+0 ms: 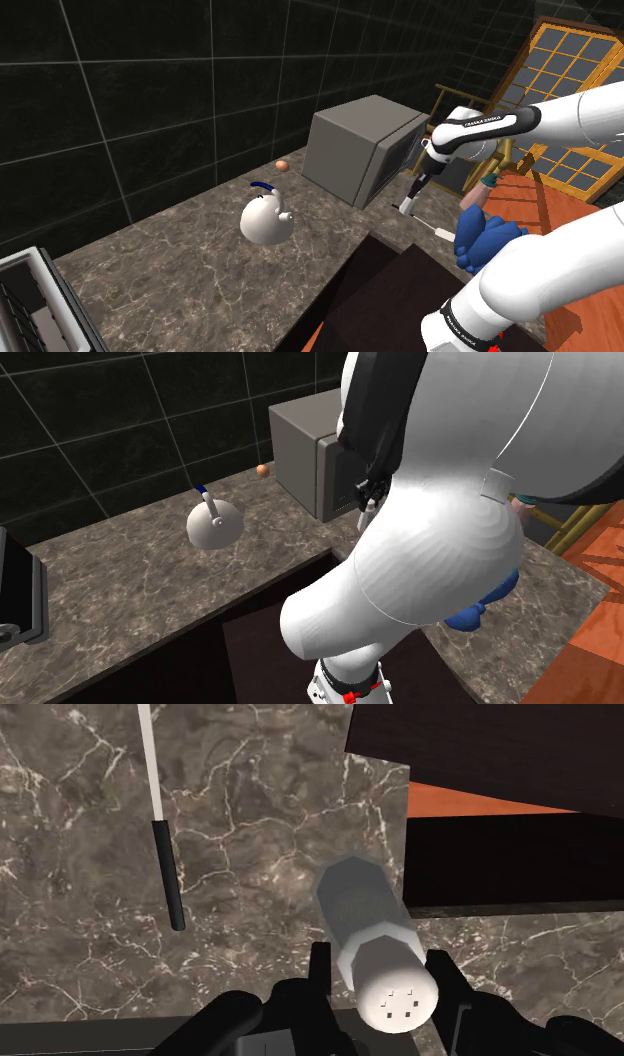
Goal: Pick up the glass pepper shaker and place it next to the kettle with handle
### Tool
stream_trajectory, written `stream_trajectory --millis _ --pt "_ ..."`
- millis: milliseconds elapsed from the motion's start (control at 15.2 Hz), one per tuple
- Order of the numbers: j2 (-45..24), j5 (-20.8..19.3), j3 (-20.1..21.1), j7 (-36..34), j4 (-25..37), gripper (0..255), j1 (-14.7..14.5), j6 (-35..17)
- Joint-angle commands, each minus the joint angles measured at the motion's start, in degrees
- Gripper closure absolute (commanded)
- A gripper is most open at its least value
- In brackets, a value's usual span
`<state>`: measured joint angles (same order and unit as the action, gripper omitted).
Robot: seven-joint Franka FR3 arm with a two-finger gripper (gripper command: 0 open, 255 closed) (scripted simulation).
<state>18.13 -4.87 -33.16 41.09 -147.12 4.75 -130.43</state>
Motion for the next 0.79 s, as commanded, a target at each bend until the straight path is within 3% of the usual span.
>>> stream_trajectory --millis 0,726 --pt "1.3 -0.6 0.5 -0.6 0.9 255 0.3 2.1" --pt "6.2 -1.8 2.8 -2.7 5.9 255 1.1 11.7"
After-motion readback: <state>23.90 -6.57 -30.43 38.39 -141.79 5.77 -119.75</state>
